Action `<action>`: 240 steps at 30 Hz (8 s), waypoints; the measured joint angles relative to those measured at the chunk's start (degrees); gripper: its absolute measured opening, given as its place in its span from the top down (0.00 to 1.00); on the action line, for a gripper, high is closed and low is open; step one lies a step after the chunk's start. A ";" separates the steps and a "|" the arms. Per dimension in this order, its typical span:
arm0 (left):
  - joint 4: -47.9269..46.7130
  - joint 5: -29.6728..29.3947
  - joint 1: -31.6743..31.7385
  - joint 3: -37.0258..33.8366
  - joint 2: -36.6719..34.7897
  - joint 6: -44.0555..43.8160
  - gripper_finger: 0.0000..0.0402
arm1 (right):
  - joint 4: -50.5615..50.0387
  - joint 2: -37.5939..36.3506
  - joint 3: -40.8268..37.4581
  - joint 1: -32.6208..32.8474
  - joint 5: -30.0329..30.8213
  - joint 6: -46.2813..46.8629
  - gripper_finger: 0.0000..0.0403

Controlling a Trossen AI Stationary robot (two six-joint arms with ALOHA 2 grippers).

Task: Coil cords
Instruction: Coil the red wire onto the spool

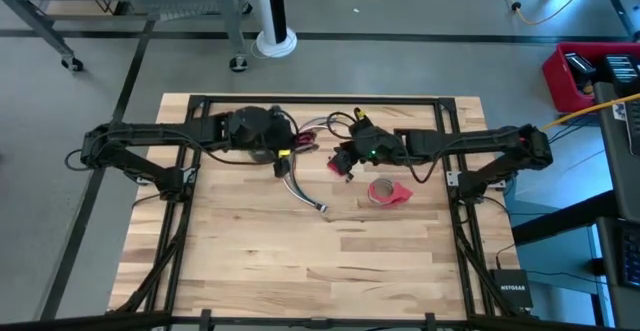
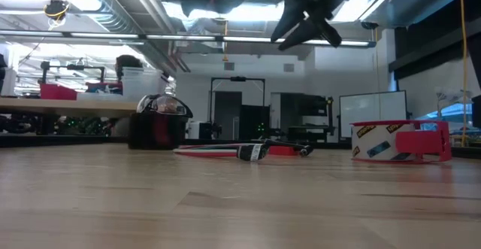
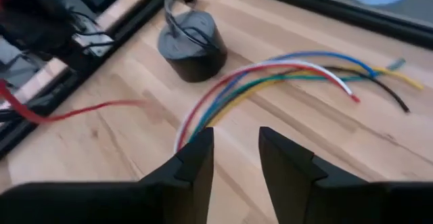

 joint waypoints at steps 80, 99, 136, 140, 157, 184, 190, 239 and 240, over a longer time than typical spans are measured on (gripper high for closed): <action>-4.07 13.32 -4.83 -0.02 0.20 4.17 1.00 | 31.84 3.55 -0.02 -0.02 -28.46 -17.53 0.97; -1.89 3.62 -4.83 -0.02 -0.18 4.40 0.76 | 29.36 1.09 -0.02 -0.07 -26.65 -17.11 0.98; -6.18 -6.03 -3.95 -12.78 6.91 -10.92 0.69 | -2.61 -10.62 -0.04 -0.11 -3.86 -10.90 0.99; -8.04 -6.06 -4.07 -13.33 6.41 -13.27 0.73 | -10.08 -13.26 -0.04 0.00 -3.97 -5.35 0.99; 1.58 -4.53 -4.13 -13.33 5.66 -9.97 0.77 | 4.14 -36.41 -25.59 0.01 -5.30 7.33 0.98; 38.82 -10.62 -4.20 -13.30 20.69 -6.47 0.76 | 60.68 -23.80 -44.35 0.00 -12.06 3.69 0.98; 42.82 -12.30 -4.20 -13.31 23.34 -6.57 0.76 | 61.75 -23.16 -44.35 0.00 -13.48 3.64 0.98; 44.85 -19.47 -6.72 -13.29 23.69 -9.58 0.76 | 69.23 -23.16 -44.35 0.02 -10.33 2.22 0.98; 45.39 -19.40 -6.75 -13.29 23.69 -9.58 0.76 | 69.95 -23.16 -44.35 0.02 -10.32 2.19 0.98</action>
